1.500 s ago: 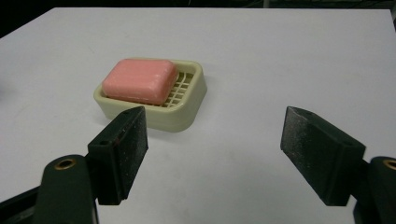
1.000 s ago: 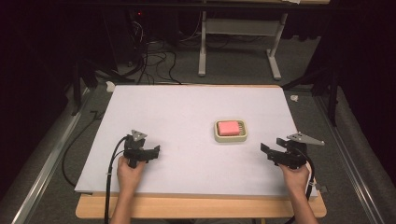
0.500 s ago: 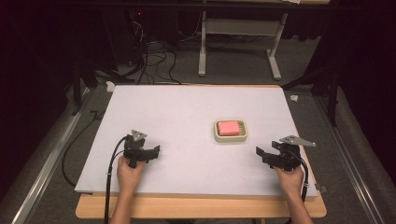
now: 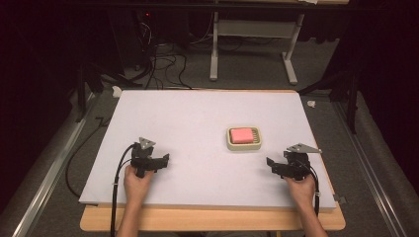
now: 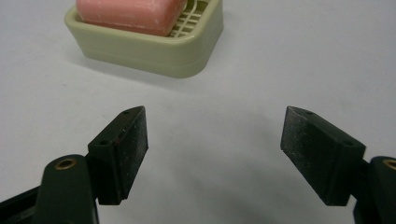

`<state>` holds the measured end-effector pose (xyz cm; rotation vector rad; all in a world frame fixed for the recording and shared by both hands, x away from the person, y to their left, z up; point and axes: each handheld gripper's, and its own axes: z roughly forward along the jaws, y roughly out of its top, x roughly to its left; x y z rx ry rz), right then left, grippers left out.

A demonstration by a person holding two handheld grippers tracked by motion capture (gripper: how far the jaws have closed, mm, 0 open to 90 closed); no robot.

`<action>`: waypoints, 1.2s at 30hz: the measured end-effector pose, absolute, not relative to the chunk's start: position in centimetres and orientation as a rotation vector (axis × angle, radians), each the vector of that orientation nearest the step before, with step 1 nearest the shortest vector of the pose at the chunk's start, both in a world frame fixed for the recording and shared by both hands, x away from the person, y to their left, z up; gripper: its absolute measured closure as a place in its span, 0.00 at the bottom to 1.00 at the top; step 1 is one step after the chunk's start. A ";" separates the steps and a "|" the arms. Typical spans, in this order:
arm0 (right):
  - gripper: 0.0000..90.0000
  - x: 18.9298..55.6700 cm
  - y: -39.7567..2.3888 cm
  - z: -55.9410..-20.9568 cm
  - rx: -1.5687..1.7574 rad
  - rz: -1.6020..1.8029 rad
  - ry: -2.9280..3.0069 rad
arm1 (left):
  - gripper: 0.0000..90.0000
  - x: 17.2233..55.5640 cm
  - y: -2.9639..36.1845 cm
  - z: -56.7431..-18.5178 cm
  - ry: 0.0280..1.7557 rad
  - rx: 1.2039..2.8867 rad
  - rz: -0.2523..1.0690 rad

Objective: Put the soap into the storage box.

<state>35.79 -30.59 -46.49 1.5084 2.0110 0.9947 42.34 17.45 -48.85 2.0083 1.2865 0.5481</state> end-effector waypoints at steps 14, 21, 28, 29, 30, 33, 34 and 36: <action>0.26 36.7 -29.4 -47.6 1.483 0.864 2.049 | 0.19 42.3 17.5 -48.9 1.286 2.008 0.548; 0.26 36.9 -29.1 -47.9 1.477 0.828 2.056 | 0.19 42.3 17.5 -48.9 1.287 2.008 0.548; 0.24 37.1 -29.0 -48.1 1.481 0.828 2.059 | 0.19 42.3 17.5 -48.9 1.286 2.008 0.548; 0.24 37.1 -29.1 -48.2 1.490 0.835 2.055 | 0.19 42.3 17.5 -48.8 1.286 2.009 0.549; 0.24 37.1 -29.1 -48.2 1.490 0.836 2.056 | 0.19 42.3 17.5 -48.8 1.286 2.009 0.548; 0.24 37.1 -29.2 -48.2 1.491 0.841 2.053 | 0.19 42.3 17.5 -48.9 1.286 2.008 0.548; 0.24 37.1 -29.2 -48.2 1.490 0.844 2.053 | 0.19 42.3 17.5 -48.8 1.286 2.010 0.547; 0.24 37.1 -29.2 -48.3 1.488 0.844 2.052 | 0.19 42.3 17.5 -48.9 1.286 2.009 0.549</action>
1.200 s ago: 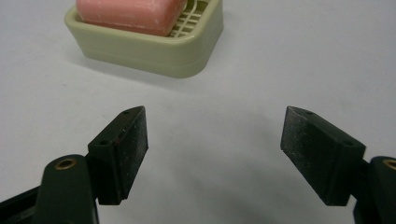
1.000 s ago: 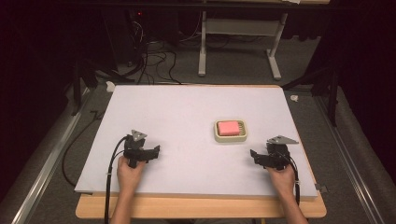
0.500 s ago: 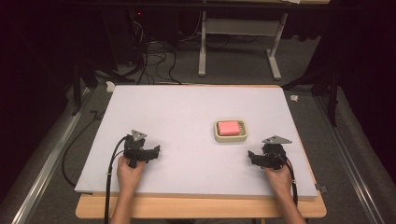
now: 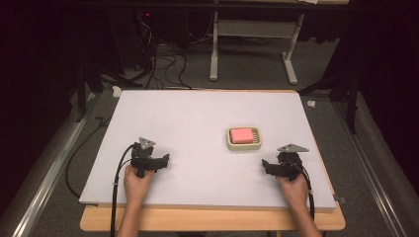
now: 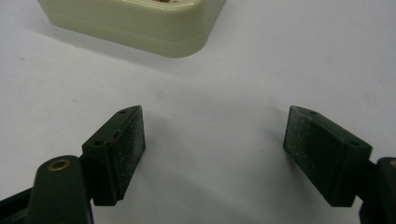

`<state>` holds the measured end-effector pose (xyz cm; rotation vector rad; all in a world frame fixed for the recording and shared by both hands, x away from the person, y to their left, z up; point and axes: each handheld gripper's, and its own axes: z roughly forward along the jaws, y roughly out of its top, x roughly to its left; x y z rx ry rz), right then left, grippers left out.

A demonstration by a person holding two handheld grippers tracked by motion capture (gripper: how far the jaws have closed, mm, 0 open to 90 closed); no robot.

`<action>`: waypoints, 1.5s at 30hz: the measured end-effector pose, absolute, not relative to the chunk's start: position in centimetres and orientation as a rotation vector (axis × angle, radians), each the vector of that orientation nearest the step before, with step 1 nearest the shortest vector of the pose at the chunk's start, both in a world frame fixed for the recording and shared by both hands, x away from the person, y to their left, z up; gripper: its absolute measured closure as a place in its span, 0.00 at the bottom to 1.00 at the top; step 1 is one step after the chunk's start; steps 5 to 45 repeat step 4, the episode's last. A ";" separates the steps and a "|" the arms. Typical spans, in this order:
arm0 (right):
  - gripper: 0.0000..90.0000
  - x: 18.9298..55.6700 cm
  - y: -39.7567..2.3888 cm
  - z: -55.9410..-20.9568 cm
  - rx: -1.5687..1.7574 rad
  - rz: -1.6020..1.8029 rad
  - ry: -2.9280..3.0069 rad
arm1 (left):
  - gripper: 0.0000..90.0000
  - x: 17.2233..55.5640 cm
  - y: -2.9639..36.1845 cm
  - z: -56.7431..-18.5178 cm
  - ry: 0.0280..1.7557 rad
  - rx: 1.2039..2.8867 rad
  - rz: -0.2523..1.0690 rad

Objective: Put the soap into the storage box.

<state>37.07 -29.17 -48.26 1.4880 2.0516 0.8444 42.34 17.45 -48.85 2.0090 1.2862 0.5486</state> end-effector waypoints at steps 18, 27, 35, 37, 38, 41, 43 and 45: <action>0.24 37.1 -29.2 -48.3 1.489 0.845 2.051 | 0.19 42.3 17.5 -48.9 1.286 2.009 0.548; 0.24 37.1 -29.2 -48.3 1.489 0.845 2.051 | 0.19 42.3 17.5 -48.9 1.286 2.009 0.548; 0.24 37.1 -29.2 -48.3 1.489 0.845 2.051 | 0.19 42.3 17.5 -48.9 1.286 2.009 0.548; 0.24 37.1 -29.2 -48.3 1.489 0.845 2.051 | 0.19 42.3 17.5 -48.9 1.286 2.009 0.548; 0.24 37.1 -29.2 -48.3 1.489 0.845 2.051 | 0.19 42.3 17.5 -48.9 1.286 2.009 0.548; 0.24 37.1 -29.2 -48.3 1.489 0.845 2.051 | 0.19 42.3 17.5 -48.9 1.286 2.009 0.548; 0.24 37.1 -29.2 -48.3 1.489 0.845 2.051 | 0.19 42.3 17.5 -48.9 1.286 2.009 0.548; 0.24 37.1 -29.2 -48.3 1.489 0.845 2.051 | 0.19 42.3 17.5 -48.9 1.286 2.009 0.548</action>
